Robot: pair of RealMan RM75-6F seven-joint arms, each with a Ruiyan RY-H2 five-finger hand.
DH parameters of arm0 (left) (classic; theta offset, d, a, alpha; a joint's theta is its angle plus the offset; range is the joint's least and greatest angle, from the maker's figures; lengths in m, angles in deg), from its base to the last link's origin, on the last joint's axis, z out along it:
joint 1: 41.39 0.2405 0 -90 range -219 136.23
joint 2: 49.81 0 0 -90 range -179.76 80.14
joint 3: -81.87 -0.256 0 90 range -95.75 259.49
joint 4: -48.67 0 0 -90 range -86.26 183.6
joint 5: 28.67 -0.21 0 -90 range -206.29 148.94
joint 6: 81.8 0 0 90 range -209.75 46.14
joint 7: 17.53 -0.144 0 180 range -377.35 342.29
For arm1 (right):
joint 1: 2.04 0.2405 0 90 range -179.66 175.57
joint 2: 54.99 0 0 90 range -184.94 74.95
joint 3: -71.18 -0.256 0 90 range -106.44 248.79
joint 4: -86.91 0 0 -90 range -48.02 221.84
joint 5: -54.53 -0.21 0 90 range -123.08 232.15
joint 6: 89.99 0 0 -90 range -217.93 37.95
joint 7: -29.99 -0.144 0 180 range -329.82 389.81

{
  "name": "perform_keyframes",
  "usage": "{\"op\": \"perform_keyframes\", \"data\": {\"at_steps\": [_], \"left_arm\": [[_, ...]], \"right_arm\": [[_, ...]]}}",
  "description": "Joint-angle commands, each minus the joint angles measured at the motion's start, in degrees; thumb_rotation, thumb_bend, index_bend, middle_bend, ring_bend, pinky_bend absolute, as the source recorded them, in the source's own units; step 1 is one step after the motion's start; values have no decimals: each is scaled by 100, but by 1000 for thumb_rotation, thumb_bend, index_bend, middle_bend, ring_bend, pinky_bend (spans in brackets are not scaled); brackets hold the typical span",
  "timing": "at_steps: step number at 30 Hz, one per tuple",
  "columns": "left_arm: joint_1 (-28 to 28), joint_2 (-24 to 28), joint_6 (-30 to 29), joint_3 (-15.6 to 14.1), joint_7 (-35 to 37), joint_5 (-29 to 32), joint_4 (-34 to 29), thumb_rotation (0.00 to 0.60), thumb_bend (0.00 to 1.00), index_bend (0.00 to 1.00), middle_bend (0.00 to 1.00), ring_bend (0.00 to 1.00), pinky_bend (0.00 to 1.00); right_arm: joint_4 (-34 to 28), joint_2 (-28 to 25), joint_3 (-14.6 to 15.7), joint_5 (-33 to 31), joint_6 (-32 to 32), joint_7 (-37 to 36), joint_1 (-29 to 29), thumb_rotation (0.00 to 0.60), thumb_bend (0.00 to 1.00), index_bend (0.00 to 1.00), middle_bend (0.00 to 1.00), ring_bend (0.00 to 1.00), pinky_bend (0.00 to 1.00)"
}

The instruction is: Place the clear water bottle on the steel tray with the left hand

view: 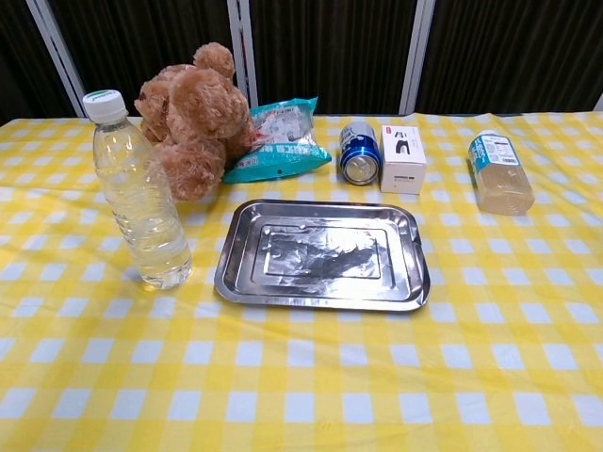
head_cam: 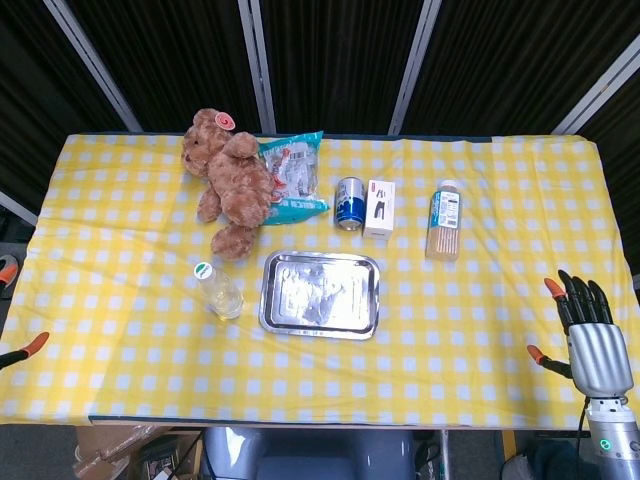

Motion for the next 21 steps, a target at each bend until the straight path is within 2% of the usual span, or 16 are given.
{"op": "perform_keyframes", "data": {"at_steps": [1, 8, 11, 15, 19, 21], "left_arm": [[16, 2, -59, -5, -21, -36, -29, 600, 217, 86, 29, 0, 0], [18, -12, -46, -33, -66, -57, -93, 600, 214, 90, 32, 0, 0], [-19, 51, 107, -131, 273, -162, -326, 600, 187, 90, 58, 0, 0], [-198, 194, 407, -233, 1488, -450, -875, 600, 141, 104, 100, 0, 0], [-651, 441, 1248, -315, 3157, -527, -1222, 600, 131, 103, 93, 0, 0], [-847, 461, 1555, -254, 3492, -424, -1237, 600, 131, 100, 81, 0, 0]], "right_arm": [[0, 1, 15, 20, -9, 14, 2, 600, 49, 97, 0, 0, 0], [-3, -16, 15, -19, -54, -19, 1, 600, 49, 97, 0, 0, 0], [-42, -35, 10, -9, -24, -43, -10, 600, 49, 97, 0, 0, 0], [-60, -49, 16, 1, -11, -71, -22, 600, 50, 97, 0, 0, 0], [-70, -63, 31, 12, -38, -107, -18, 600, 49, 97, 0, 0, 0], [-69, -66, 30, 8, -52, -134, -12, 600, 49, 97, 0, 0, 0]]}}
